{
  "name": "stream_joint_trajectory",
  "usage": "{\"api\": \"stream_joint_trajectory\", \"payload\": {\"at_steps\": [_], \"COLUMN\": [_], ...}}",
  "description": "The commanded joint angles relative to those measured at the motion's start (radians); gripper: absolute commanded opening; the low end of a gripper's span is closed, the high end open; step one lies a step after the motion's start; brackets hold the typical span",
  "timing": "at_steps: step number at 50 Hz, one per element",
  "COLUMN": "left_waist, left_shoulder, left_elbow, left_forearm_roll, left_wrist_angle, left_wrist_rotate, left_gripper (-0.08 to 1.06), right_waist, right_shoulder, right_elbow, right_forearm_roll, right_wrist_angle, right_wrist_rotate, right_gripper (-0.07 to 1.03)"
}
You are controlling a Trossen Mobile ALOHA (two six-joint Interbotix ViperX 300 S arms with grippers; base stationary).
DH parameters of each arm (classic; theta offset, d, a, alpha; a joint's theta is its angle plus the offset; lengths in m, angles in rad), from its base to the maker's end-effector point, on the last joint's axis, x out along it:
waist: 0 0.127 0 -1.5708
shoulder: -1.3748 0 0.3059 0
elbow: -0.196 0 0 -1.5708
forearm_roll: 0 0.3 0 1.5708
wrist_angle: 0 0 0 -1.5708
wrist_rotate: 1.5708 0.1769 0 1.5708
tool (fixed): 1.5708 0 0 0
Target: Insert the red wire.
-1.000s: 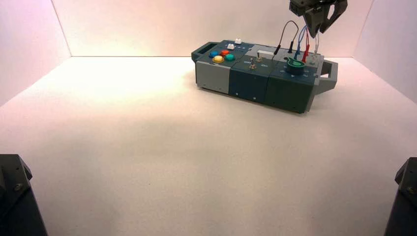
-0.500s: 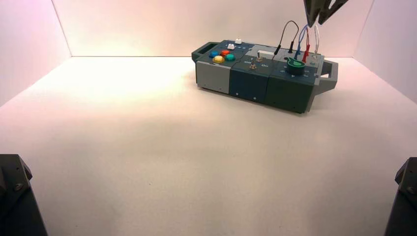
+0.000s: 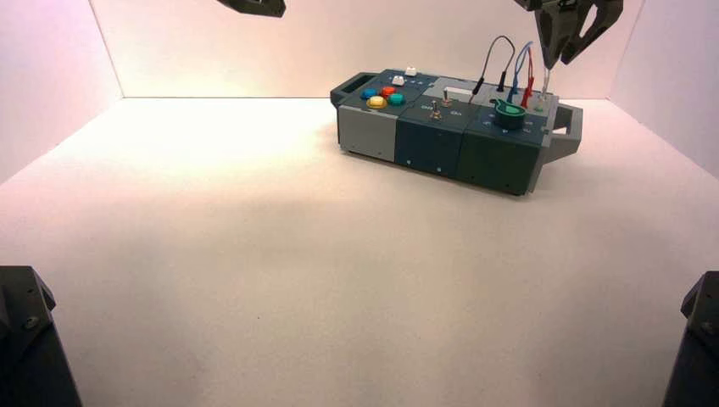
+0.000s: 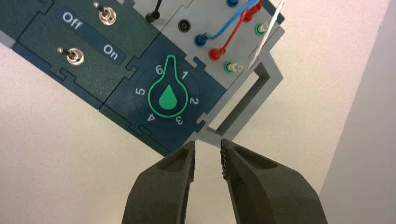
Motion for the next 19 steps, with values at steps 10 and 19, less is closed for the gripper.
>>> {"api": "stream_joint_trajectory", "payload": {"at_steps": [10,19], "left_waist": [0.005,0.006], "left_shoulder": [0.029,0.034], "left_elbow": [-0.018,-0.023], "left_forearm_roll": [0.002,0.002], "left_wrist_angle": [-0.011,-0.012], "left_wrist_rotate": [0.006,0.006], "left_gripper": [0.56,0.56], "right_waist": [-0.002,-0.003], "right_shoulder": [-0.066,-0.092], "right_elbow": [0.006,0.014], "right_forearm_roll": [0.002,-0.002], "right_wrist_angle": [-0.044,-0.066], "right_wrist_rotate": [0.0,0.0], "right_gripper": [0.31,0.31]}}
